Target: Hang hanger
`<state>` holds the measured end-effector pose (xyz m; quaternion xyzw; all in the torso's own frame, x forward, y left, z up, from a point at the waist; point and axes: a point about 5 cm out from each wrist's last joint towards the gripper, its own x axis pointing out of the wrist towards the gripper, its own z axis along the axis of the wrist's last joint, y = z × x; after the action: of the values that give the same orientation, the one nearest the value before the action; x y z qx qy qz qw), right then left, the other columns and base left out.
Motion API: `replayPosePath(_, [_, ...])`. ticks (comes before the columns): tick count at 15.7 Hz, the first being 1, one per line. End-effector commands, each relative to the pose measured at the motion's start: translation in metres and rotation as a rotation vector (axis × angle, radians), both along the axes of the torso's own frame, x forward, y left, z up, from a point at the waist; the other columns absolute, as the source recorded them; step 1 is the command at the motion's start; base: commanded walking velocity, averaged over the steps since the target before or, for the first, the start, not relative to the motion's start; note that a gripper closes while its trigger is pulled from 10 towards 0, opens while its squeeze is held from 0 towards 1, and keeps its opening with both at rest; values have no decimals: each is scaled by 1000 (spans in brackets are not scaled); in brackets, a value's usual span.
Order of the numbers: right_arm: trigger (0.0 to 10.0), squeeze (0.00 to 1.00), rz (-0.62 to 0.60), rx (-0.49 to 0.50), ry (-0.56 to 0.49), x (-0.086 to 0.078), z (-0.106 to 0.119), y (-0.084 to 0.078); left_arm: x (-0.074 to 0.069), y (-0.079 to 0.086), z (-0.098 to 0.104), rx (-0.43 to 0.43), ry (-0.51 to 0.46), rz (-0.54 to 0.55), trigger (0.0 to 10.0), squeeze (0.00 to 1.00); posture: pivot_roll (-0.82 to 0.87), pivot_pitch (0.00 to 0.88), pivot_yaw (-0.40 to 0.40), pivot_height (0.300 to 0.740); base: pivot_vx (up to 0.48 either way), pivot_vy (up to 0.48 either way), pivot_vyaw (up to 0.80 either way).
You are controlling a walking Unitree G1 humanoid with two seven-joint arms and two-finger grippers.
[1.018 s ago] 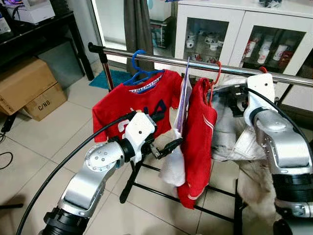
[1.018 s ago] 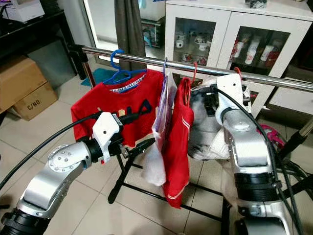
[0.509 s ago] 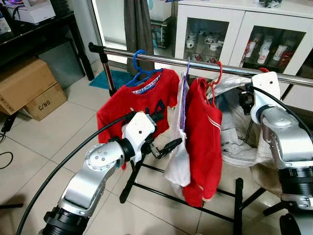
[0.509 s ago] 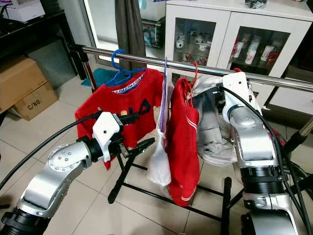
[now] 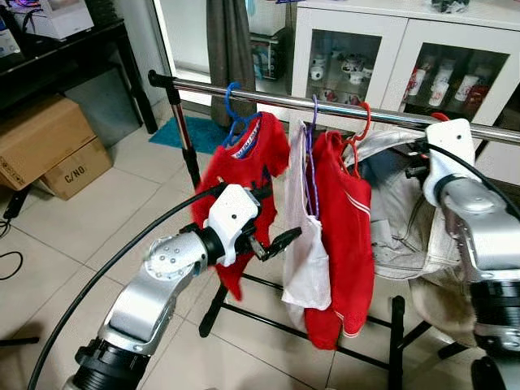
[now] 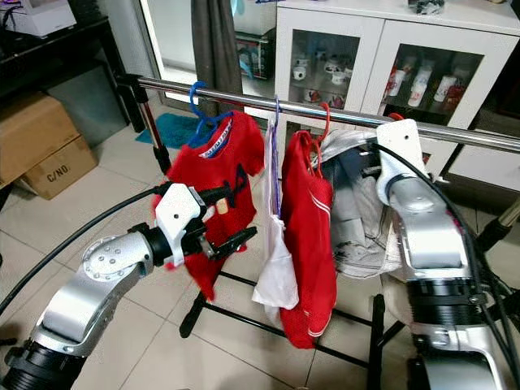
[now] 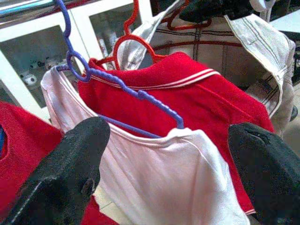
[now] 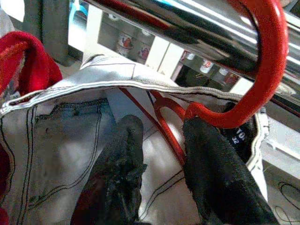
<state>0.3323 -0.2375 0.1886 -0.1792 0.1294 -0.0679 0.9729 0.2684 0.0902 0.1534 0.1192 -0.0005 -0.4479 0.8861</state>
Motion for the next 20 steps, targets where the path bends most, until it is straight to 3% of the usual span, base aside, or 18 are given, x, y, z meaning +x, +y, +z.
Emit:
replayPosePath(1, [3333, 0, 9, -23, -16, -2, 3, -5, 1, 0, 1, 12, -13, -7, 10000, 0, -85, 0, 57, 740, 0, 0, 0])
replayPosePath(2, [9686, 0, 24, -53, -20, -1, 4, -6, 2, -1, 1, 12, -13, -8, 10000, 0, -85, 0, 57, 740, 0, 0, 0])
replayPosePath(3, [10000, 208, 25, -51, -25, 0, 4, -8, 2, -1, 1, 13, -14, -9, 10000, 0, -85, 0, 55, 740, 0, 0, 0])
replayPosePath(4, [10000, 1000, 24, -44, -39, 0, 7, -9, 2, -1, 2, 12, -15, -9, 10000, 0, -85, 0, 54, 740, 0, 0, 0])
replayPosePath(11, [10000, 1000, -11, -140, -44, 4, 13, -16, 3, -2, 2, 11, -22, -12, 10000, 0, -84, 0, 47, 740, 0, 0, 0])
replayPosePath(15, [10000, 1000, 72, -147, -37, -5, 15, 3, 2, -4, 1, 15, -25, -14, 10000, 0, -86, 0, 46, 740, 0, 0, 0])
replayPosePath(18, [10000, 1000, 178, -63, -44, -14, 16, 17, 1, -4, 1, 15, -25, -18, 10000, 0, -87, 0, 45, 740, 0, 0, 0])
replayPosePath(20, [10000, 1000, 220, -14, -15, -23, 17, 18, 0, -4, 1, 13, -25, -21, 10000, 0, -88, 0, 44, 740, 0, 0, 0])
